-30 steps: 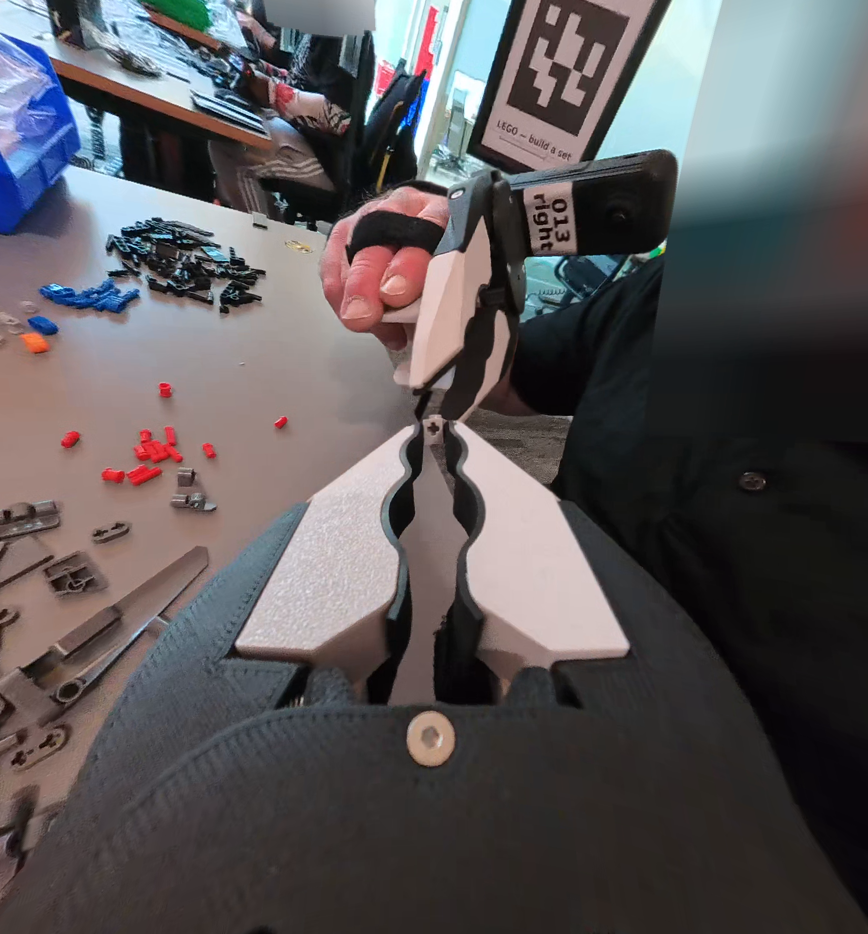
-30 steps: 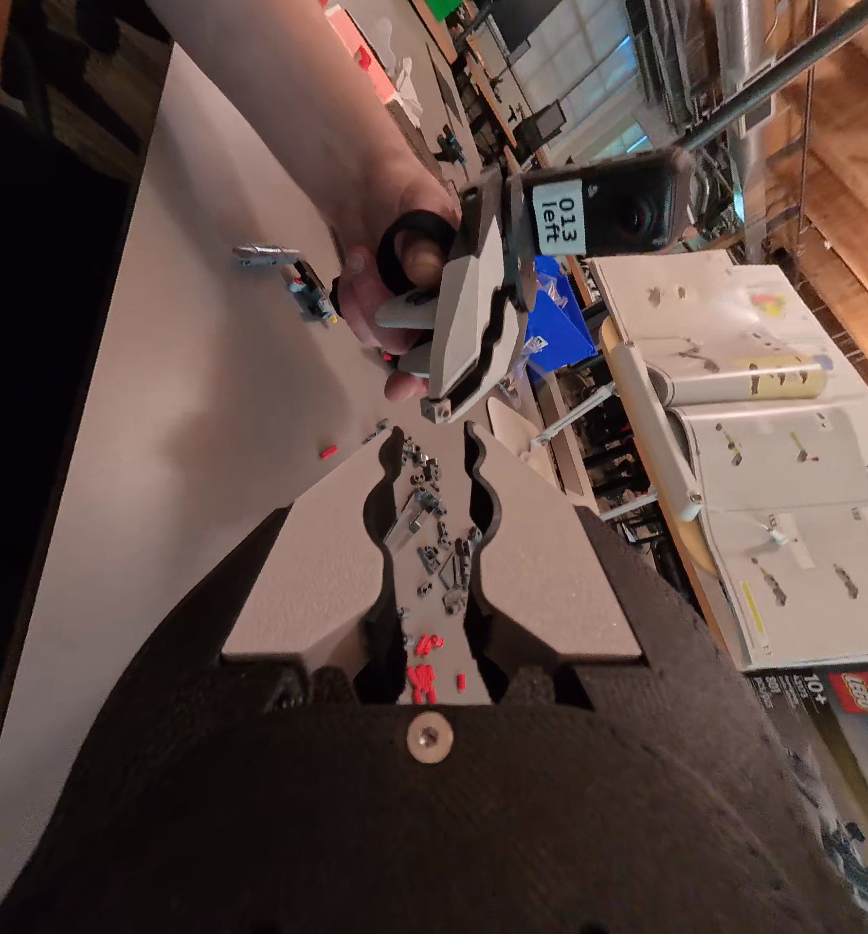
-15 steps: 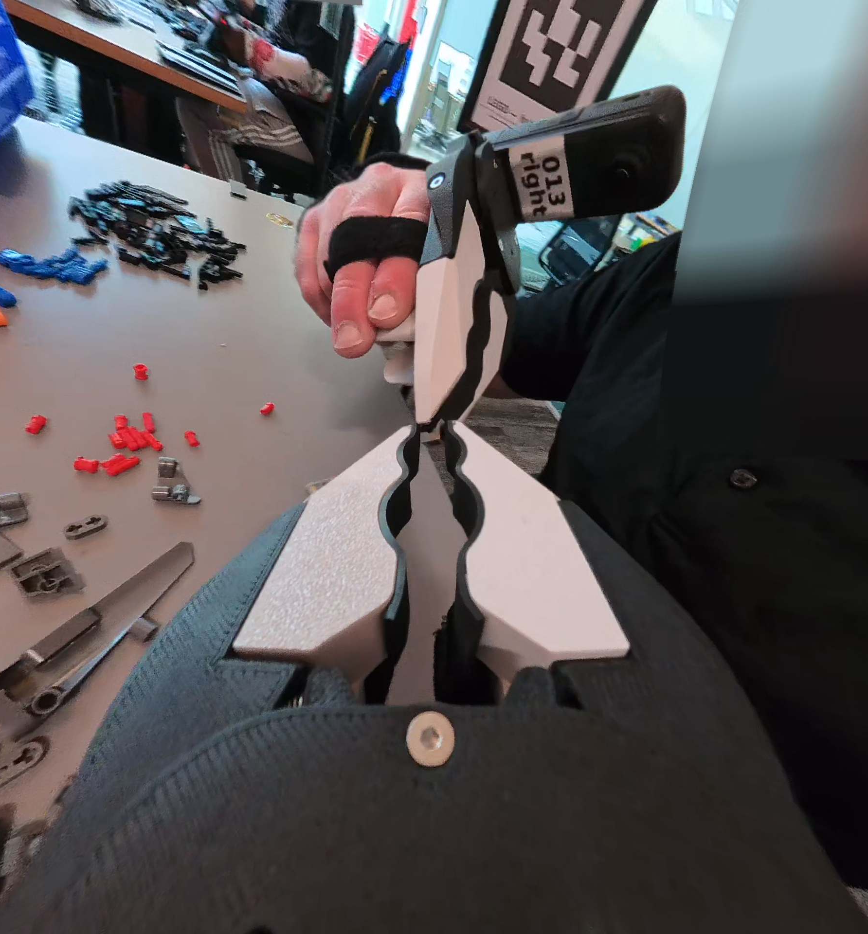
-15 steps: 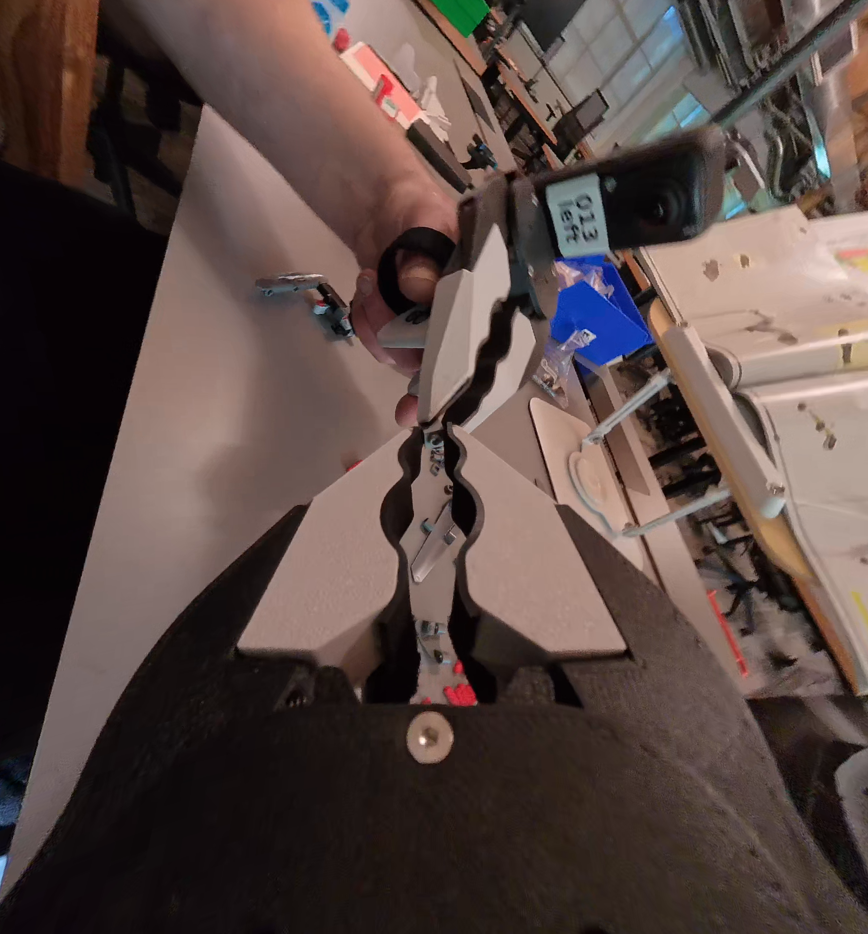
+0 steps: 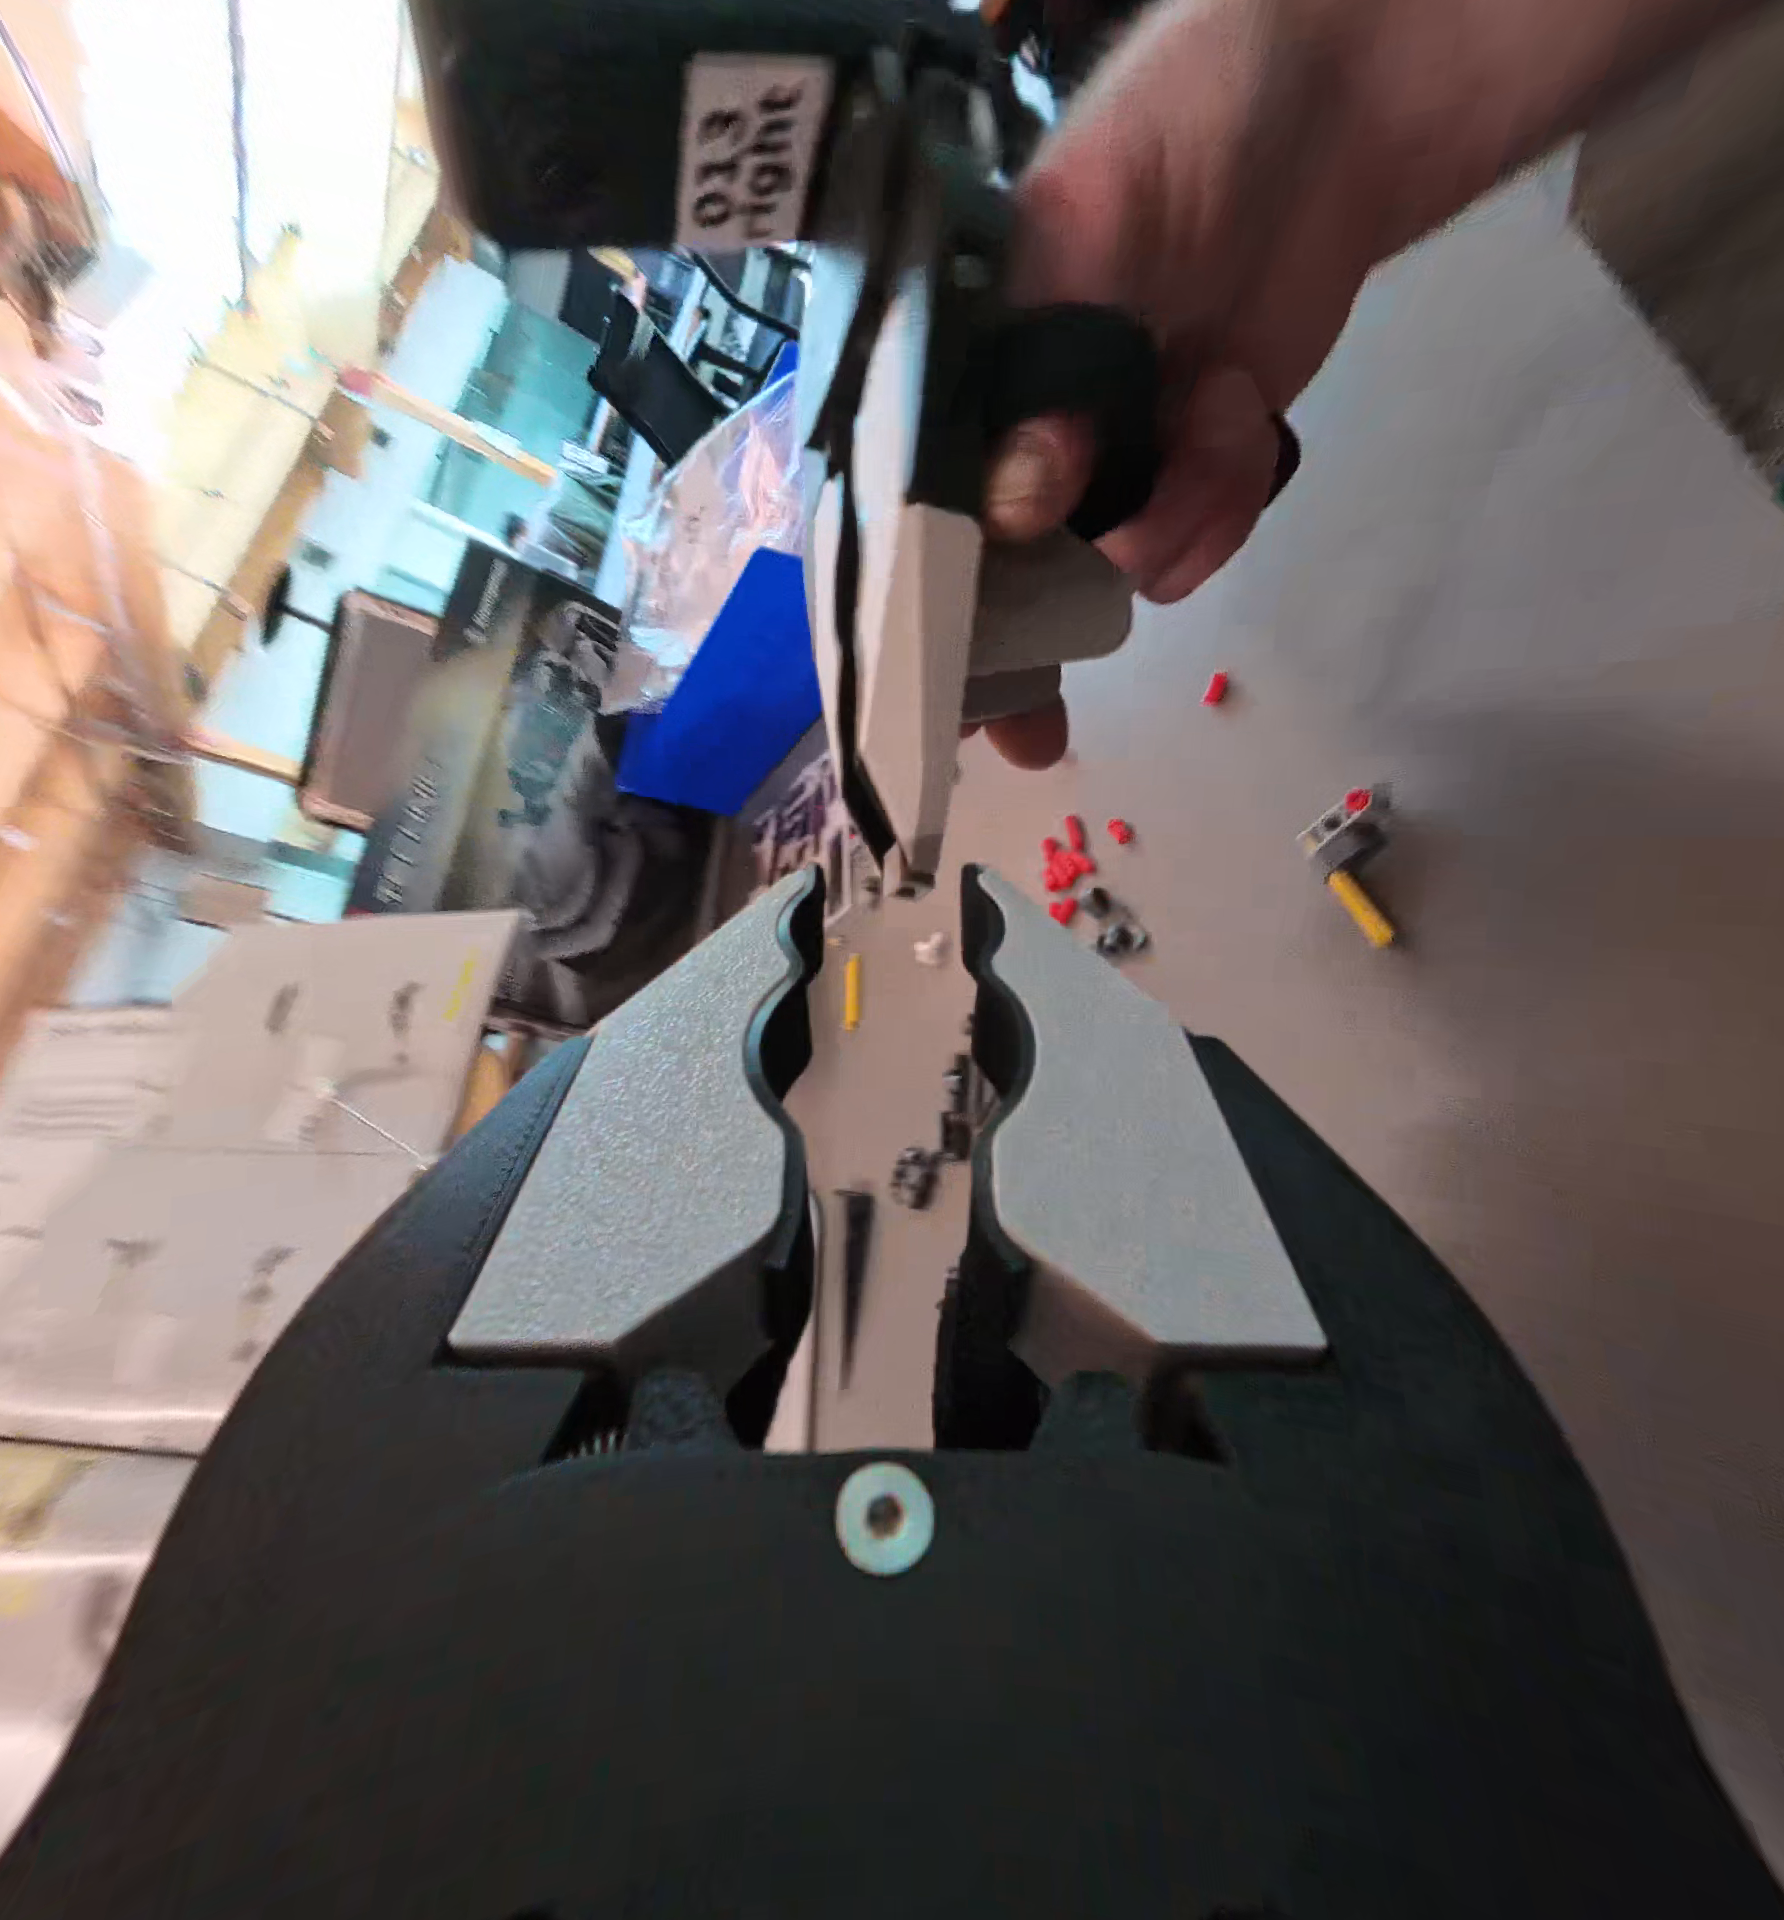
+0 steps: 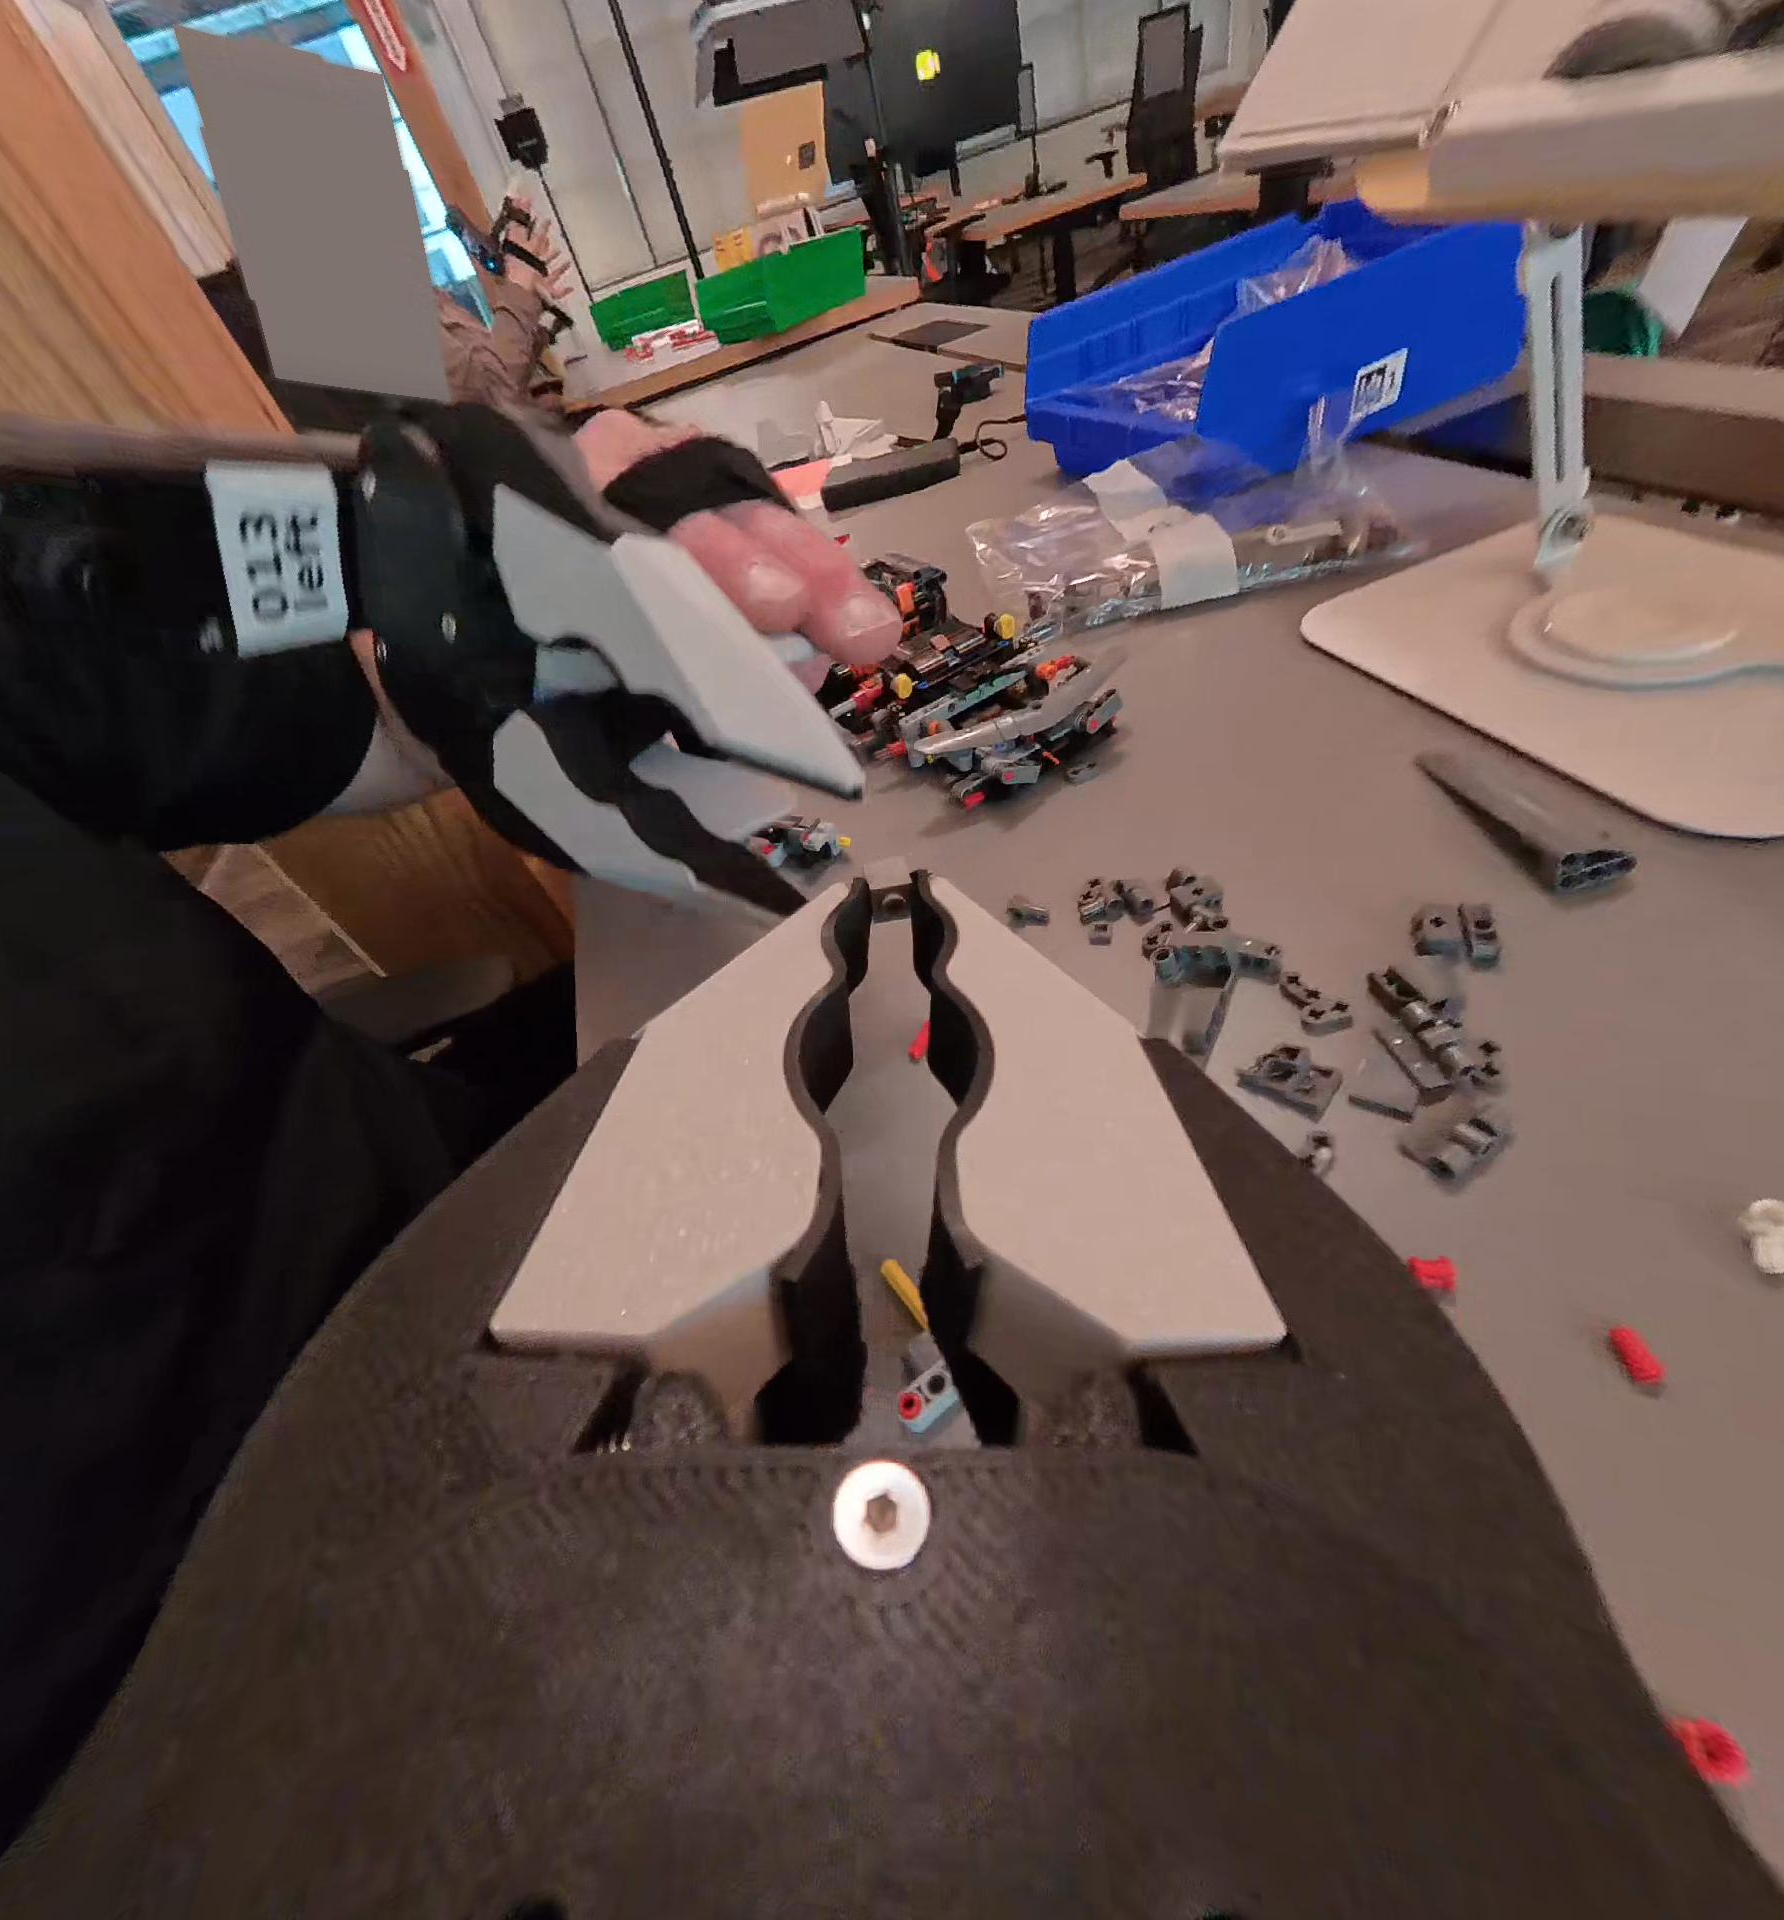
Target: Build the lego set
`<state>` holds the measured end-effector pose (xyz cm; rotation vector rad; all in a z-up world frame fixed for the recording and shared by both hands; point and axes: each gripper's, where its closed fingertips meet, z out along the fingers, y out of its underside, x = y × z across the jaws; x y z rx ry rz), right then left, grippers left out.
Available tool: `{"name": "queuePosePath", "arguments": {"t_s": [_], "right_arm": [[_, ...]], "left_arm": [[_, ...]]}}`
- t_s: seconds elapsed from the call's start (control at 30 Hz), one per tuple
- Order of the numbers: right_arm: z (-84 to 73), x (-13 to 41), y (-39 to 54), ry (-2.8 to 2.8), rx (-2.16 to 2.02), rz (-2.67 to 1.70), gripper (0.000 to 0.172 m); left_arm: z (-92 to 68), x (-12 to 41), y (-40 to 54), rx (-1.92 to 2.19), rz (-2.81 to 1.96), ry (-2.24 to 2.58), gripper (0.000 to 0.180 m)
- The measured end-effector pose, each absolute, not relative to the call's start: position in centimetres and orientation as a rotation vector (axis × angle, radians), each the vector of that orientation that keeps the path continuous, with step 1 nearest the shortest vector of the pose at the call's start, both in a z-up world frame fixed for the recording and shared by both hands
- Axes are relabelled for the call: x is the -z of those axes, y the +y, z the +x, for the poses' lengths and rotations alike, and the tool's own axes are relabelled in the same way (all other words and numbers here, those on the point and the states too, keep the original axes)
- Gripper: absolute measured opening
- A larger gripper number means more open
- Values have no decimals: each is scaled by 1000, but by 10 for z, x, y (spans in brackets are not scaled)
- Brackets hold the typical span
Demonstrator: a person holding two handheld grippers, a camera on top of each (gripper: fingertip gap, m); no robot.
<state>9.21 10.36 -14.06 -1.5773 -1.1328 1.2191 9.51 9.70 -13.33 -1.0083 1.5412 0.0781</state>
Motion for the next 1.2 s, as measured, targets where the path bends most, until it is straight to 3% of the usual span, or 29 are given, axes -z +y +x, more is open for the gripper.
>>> {"name": "queuePosePath", "arguments": {"t_s": [0.1,0.23,0.43,0.57,0.77,1.03,1.2], "right_arm": [[89,143,102,-1111,-1260,-1614,5],[87,144,101,-1095,-1269,-1644,5],[87,137,104,-1020,-1327,-1628,8],[96,127,110,-977,-1305,-1581,30],[112,127,102,-1106,-1148,-1506,30],[126,158,84,-1413,-862,-1503,32],[137,210,78,-1711,-561,-1523,31]], "left_arm": [[100,144,100,-245,-936,1585,24],[100,145,104,-352,-894,1558,7],[98,140,107,-336,-940,1501,6],[94,130,109,-138,-1041,1413,6],[88,119,109,181,-1161,1299,6],[88,121,102,275,-1196,1283,6],[83,124,97,299,-1233,1270,6]]}}
